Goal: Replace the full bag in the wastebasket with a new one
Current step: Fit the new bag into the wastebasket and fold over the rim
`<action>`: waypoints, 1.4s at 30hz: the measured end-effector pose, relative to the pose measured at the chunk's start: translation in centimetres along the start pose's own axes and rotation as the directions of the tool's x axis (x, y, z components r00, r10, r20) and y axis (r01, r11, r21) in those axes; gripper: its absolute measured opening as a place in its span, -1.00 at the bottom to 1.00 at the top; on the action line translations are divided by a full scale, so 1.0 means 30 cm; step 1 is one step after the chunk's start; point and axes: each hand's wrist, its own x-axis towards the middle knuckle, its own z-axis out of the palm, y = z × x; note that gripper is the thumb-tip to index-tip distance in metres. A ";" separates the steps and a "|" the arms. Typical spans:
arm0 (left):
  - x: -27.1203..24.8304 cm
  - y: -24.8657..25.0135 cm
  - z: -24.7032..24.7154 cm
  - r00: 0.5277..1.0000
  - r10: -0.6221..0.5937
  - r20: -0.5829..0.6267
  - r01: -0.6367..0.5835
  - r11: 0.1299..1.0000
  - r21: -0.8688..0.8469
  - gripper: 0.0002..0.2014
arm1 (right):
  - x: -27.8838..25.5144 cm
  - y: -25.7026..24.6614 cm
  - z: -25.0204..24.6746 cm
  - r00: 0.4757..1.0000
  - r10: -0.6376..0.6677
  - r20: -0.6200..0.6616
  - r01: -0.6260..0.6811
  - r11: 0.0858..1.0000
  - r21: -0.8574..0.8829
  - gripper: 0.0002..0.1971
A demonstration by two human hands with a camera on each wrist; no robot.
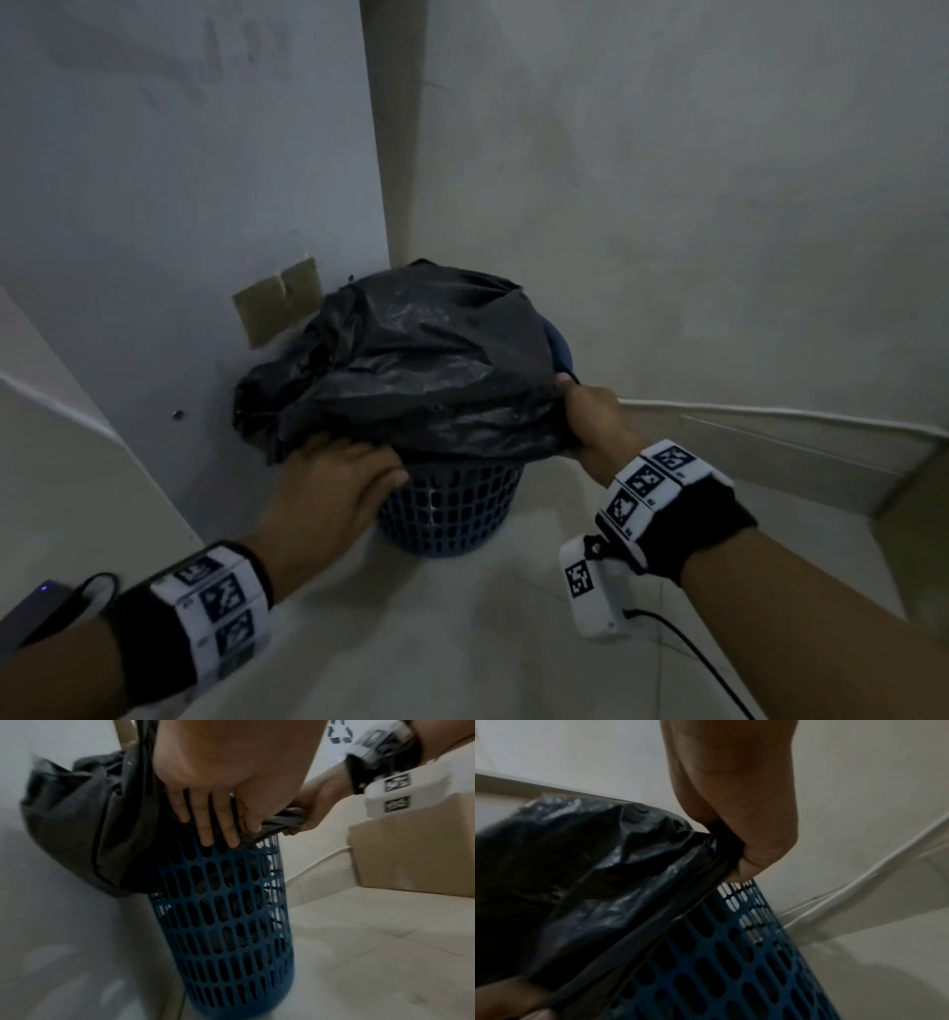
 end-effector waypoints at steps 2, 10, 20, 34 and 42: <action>0.020 -0.044 -0.027 0.996 -0.081 -0.040 0.079 0.995 -0.055 -0.62 | 0.001 0.035 0.030 1.000 -0.007 -0.016 0.008 0.999 0.036 -0.69; 0.048 0.044 -0.016 0.499 -0.363 0.787 0.608 -0.500 -0.616 -0.56 | -0.099 0.160 0.160 0.996 -0.080 0.035 0.079 0.997 0.017 -0.54; 0.167 0.170 -0.047 0.560 -0.498 0.662 0.320 -0.607 -0.727 -0.55 | -0.123 0.126 0.080 0.988 -0.135 -0.078 0.137 0.990 0.022 -0.64; 0.237 0.182 -0.048 0.603 -0.461 0.651 0.258 -0.660 -0.706 -0.61 | -0.026 -0.019 0.005 0.992 0.087 0.093 -0.120 0.885 0.450 -0.91; 0.211 0.145 -0.022 0.567 -0.508 0.649 0.234 -0.656 -0.717 -0.55 | 0.018 -0.033 -0.048 0.982 0.036 -0.186 0.022 0.953 0.303 -0.83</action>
